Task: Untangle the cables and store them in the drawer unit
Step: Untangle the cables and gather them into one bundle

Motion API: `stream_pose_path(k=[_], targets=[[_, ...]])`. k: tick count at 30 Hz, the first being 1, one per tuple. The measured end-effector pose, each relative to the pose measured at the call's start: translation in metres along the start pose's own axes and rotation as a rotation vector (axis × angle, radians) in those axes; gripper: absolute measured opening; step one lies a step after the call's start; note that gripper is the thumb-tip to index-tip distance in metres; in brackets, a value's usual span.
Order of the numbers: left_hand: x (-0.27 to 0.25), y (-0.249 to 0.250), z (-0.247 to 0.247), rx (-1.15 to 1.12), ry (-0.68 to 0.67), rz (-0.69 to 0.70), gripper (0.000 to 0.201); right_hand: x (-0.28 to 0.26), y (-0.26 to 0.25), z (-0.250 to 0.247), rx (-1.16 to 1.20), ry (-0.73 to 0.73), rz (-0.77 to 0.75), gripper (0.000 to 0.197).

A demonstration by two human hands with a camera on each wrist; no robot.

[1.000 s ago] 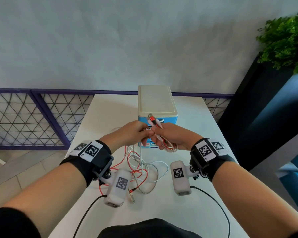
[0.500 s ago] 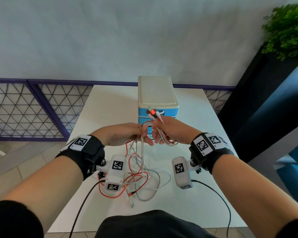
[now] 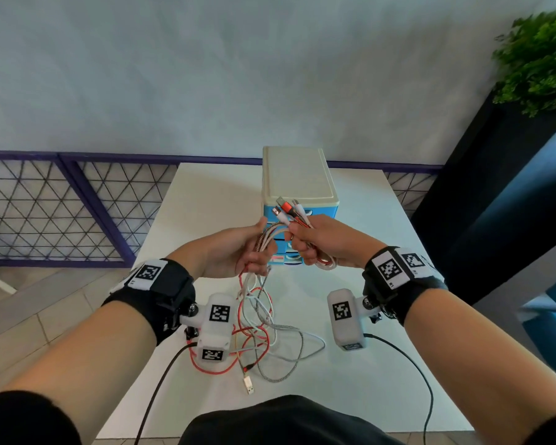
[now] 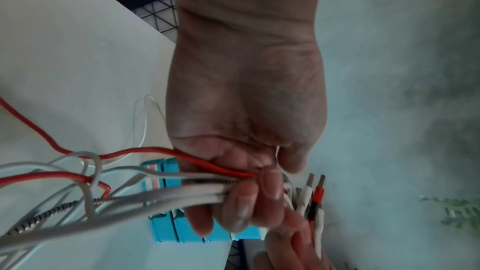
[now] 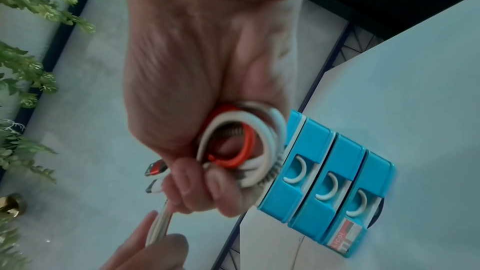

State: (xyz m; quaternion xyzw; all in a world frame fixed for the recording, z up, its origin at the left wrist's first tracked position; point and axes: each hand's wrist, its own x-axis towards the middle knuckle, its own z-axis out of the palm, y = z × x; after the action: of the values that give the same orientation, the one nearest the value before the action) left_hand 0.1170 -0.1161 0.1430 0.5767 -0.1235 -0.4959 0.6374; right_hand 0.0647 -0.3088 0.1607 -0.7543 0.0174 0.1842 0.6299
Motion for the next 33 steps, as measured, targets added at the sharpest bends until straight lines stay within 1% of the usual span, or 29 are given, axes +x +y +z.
stream_pose_path(k=[1, 3, 6, 8, 9, 12, 13, 15, 17, 18, 19, 21, 22, 25, 26, 28, 30, 31, 32, 33], targets=[[-0.001, 0.001, 0.000, -0.032, -0.016, 0.012, 0.051, 0.000, 0.000, 0.001, 0.002, 0.003, -0.008, 0.026], [-0.002, 0.000, -0.003, -0.025, -0.022, 0.049, 0.045, 0.000, 0.000, 0.003, 0.028, -0.023, 0.000, 0.025], [-0.002, -0.003, -0.008, -0.013, -0.014, 0.092, 0.041, 0.002, -0.001, 0.005, 0.139, -0.064, 0.024, 0.025], [-0.004, -0.004, -0.009, -0.034, -0.028, 0.076, 0.040, 0.007, -0.002, 0.007, 0.243, -0.051, 0.023, 0.026], [-0.006, -0.004, -0.011, -0.019, -0.059, 0.055, 0.039, 0.008, -0.001, 0.008, 0.286, -0.045, 0.022, 0.026], [-0.013, 0.004, -0.020, 0.145, -0.198, 0.016, 0.037, 0.011, 0.002, 0.009, 0.378, -0.049, 0.024, 0.028], [-0.015, 0.007, -0.022, 0.217, -0.224, 0.007, 0.037, 0.012, 0.003, 0.010, 0.403, -0.053, 0.026, 0.029], [-0.017, 0.012, -0.022, 0.310, -0.211, 0.001, 0.033, 0.013, 0.004, 0.009, 0.459, -0.049, 0.029, 0.029], [-0.015, 0.015, -0.016, 0.302, -0.125, 0.044, 0.025, 0.016, 0.005, 0.009, 0.528, -0.030, 0.022, 0.029], [-0.014, 0.015, -0.010, 0.293, -0.055, 0.075, 0.021, 0.017, 0.005, 0.009, 0.563, -0.012, 0.022, 0.029], [-0.012, 0.015, -0.004, 0.321, 0.025, 0.113, 0.022, 0.019, 0.004, 0.010, 0.593, 0.012, 0.025, 0.029], [-0.009, 0.014, 0.009, 0.460, 0.194, 0.199, 0.027, 0.023, 0.001, 0.013, 0.622, 0.075, 0.045, 0.031], [-0.007, 0.012, 0.015, 0.505, 0.251, 0.229, 0.029, 0.024, 0.000, 0.015, 0.616, 0.113, 0.060, 0.032], [0.002, 0.006, 0.028, 0.581, 0.337, 0.344, 0.028, 0.028, 0.000, 0.024, 0.520, 0.218, 0.074, 0.033], [0.006, 0.004, 0.032, 0.659, 0.382, 0.365, 0.028, 0.030, 0.001, 0.026, 0.510, 0.233, 0.071, 0.035], [0.009, 0.001, 0.033, 0.887, 0.524, 0.370, 0.026, 0.032, 0.001, 0.029, 0.563, 0.222, 0.077, 0.044], [0.010, 0.001, 0.036, 1.083, 0.624, 0.318, 0.023, 0.031, 0.001, 0.029, 0.572, 0.165, 0.065, 0.057], [0.007, -0.001, 0.032, 1.114, 0.666, 0.322, 0.022, 0.030, 0.000, 0.029, 0.544, 0.132, 0.055, 0.061], [0.012, 0.003, 0.043, 1.077, 0.686, 0.303, 0.020, 0.028, -0.001, 0.030, 0.515, 0.096, 0.050, 0.059], [0.016, 0.003, 0.049, 1.084, 0.690, 0.343, 0.021, 0.025, -0.002, 0.031, 0.487, 0.070, 0.048, 0.055]])
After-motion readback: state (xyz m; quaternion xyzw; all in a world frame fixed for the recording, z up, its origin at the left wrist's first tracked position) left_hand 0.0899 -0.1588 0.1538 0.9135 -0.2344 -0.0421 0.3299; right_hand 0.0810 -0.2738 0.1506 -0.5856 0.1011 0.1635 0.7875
